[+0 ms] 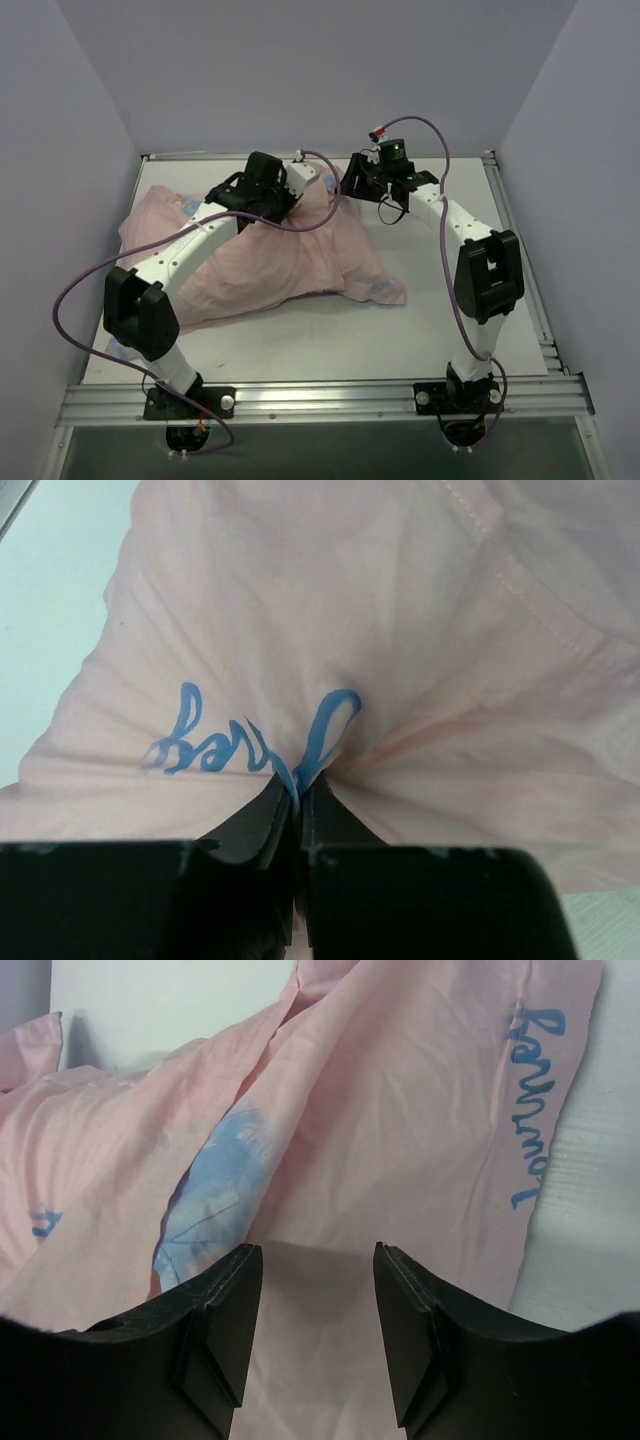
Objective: Remove the pillowcase from the pillow
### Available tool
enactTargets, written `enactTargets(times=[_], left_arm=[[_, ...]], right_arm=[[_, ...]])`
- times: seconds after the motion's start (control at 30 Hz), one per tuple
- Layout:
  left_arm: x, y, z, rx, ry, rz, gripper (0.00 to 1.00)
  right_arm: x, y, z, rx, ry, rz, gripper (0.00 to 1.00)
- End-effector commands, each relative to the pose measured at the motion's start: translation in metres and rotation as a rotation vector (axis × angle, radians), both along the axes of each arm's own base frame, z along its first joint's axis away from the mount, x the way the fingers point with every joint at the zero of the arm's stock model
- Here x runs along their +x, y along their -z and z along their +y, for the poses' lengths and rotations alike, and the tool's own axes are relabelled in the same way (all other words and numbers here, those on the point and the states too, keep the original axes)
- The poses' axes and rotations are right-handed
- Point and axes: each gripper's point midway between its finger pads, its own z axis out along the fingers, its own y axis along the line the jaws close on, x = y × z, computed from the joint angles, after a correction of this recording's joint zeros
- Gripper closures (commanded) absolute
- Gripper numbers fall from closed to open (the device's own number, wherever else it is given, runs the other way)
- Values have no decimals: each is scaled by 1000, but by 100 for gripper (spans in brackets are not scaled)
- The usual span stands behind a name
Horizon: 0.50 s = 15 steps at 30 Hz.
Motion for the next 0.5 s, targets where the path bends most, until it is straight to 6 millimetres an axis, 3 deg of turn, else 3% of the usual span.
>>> enactTargets(times=[0.0, 0.1, 0.17, 0.2, 0.3, 0.37, 0.47], left_arm=[[3, -26, 16, -82, -37, -29, 92], [9, -22, 21, -88, -59, -21, 97], [10, -24, 21, -111, -57, -10, 98], [8, -26, 18, -124, -47, -10, 98], [7, -34, 15, -140, -32, -18, 93], [8, -36, 16, -131, -28, -26, 91], [11, -33, 21, -112, -40, -33, 91]], right_arm=[[-3, -71, 13, 80, -36, -146, 51], [-3, -69, 24, 66, -62, -152, 49], [-9, -50, 29, 21, -81, -95, 49], [-12, -50, 33, 25, -101, -91, 49], [-20, -69, 46, 43, -130, -159, 47], [-20, -72, 50, 42, -120, -171, 45], [-14, -45, 52, 13, -122, -106, 46]])
